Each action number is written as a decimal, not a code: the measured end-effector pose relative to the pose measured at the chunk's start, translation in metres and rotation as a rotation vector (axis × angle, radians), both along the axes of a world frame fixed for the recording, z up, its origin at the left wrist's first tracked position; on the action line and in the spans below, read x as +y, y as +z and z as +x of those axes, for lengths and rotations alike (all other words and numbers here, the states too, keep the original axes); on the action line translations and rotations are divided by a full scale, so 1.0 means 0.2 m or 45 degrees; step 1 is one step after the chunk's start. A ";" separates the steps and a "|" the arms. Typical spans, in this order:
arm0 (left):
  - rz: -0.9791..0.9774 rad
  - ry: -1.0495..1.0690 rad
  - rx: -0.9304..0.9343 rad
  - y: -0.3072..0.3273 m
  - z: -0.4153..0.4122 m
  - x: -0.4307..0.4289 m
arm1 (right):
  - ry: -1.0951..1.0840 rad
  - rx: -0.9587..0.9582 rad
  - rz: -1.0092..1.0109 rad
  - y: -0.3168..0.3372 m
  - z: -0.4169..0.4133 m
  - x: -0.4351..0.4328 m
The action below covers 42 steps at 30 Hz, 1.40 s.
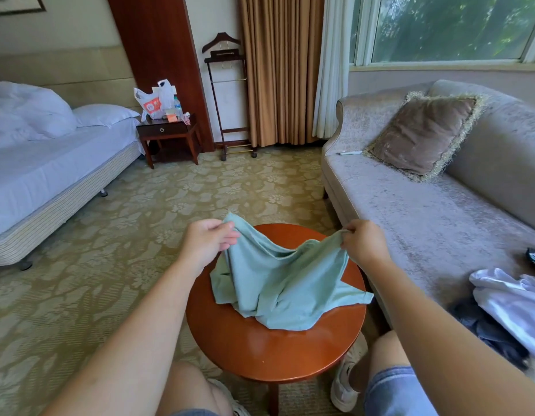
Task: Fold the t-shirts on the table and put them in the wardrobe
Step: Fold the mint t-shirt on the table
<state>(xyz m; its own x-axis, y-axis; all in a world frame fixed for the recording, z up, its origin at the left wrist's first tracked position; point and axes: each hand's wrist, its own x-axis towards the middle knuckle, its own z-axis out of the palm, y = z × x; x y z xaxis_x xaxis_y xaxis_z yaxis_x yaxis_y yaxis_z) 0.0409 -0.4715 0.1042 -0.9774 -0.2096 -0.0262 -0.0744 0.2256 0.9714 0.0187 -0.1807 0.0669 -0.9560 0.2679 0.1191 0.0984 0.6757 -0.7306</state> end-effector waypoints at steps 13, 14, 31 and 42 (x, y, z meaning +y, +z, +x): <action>0.387 0.228 0.351 0.51 0.21 -0.02 | 0.024 0.531 -0.667 0.55 0.24 -0.11; 0.403 0.232 0.386 0.55 0.24 -0.02 | 0.037 0.569 -0.675 0.60 0.27 -0.12; 0.353 0.430 0.951 1.31 0.50 -0.01 | 0.112 1.080 -0.701 1.51 0.56 -0.19; 0.278 0.616 0.526 1.01 -0.12 -0.18 | 0.093 0.502 -0.722 1.31 -0.14 -0.25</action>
<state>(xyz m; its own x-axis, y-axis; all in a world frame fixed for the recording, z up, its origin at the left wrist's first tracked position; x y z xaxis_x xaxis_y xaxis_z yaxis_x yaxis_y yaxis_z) 0.0160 -0.5080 0.3069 -0.7132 -0.6591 0.2384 0.2700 0.0556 0.9613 -0.0086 -0.2312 0.3297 -0.8880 0.3283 0.3219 -0.2781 0.1741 -0.9446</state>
